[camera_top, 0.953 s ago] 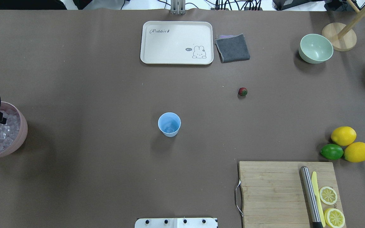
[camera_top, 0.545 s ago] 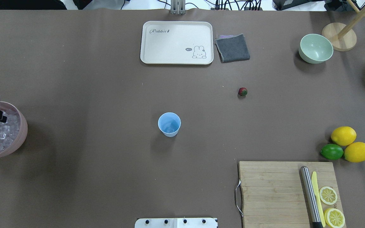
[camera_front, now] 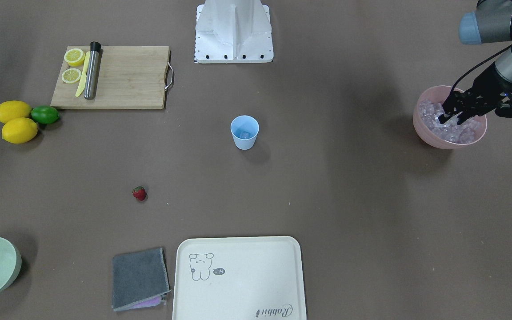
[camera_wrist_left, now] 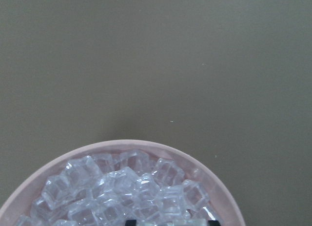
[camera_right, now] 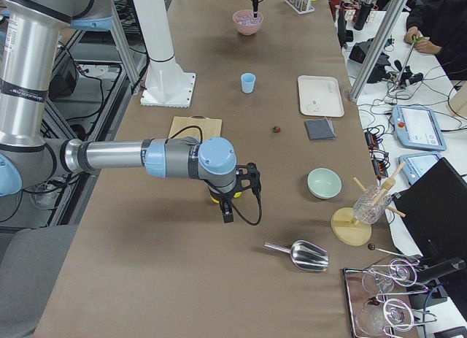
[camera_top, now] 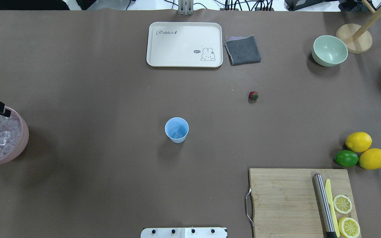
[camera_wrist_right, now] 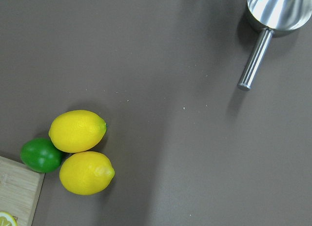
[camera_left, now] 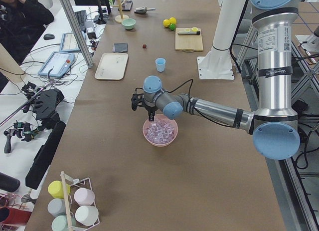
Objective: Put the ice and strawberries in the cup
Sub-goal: 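Lower the left gripper into the ice bowl and grasp another ice cube, then carry the second ice cube with the left gripper and drop it into the blue cup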
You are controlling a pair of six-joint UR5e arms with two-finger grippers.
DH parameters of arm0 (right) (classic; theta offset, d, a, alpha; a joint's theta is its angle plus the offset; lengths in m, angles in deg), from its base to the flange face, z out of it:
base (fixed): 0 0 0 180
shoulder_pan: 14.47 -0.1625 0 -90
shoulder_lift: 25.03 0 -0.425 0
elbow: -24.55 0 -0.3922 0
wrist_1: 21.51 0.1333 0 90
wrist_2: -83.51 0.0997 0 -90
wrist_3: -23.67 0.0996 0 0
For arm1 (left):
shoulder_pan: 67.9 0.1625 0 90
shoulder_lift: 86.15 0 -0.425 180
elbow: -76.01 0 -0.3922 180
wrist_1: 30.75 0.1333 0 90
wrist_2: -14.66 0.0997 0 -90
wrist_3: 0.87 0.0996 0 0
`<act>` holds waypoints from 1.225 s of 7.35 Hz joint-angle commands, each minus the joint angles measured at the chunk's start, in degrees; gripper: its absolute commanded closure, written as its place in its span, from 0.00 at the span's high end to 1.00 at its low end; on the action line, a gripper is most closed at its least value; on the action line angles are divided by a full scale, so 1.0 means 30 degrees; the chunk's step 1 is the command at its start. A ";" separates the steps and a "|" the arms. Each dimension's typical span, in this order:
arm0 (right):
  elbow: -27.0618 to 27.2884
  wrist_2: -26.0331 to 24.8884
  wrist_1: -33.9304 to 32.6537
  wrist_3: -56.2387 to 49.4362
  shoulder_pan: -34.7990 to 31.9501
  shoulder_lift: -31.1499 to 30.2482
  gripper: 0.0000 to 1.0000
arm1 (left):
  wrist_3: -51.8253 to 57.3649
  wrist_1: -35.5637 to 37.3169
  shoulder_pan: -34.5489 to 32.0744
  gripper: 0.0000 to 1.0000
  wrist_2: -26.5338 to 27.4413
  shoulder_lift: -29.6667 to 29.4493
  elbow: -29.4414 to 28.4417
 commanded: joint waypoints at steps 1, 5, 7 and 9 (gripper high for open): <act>-0.0026 0.0000 0.0000 0.0002 0.0001 0.0002 1.00 | -0.0352 0.4597 0.0014 0.00 0.0553 -0.4539 0.0489; -0.0114 0.0030 0.0000 0.0002 0.0059 0.0002 1.00 | -0.7546 0.9374 0.6529 0.00 0.5430 -1.1980 0.0168; -0.0114 0.0030 -0.0029 0.0002 0.0060 -0.0027 1.00 | -0.9660 1.0332 0.8853 0.00 0.6648 -1.4250 -0.0763; -0.0114 0.0030 0.0058 0.0002 0.0031 -0.0143 1.00 | -1.0894 0.9838 1.0320 0.00 0.7873 -1.7032 -0.3805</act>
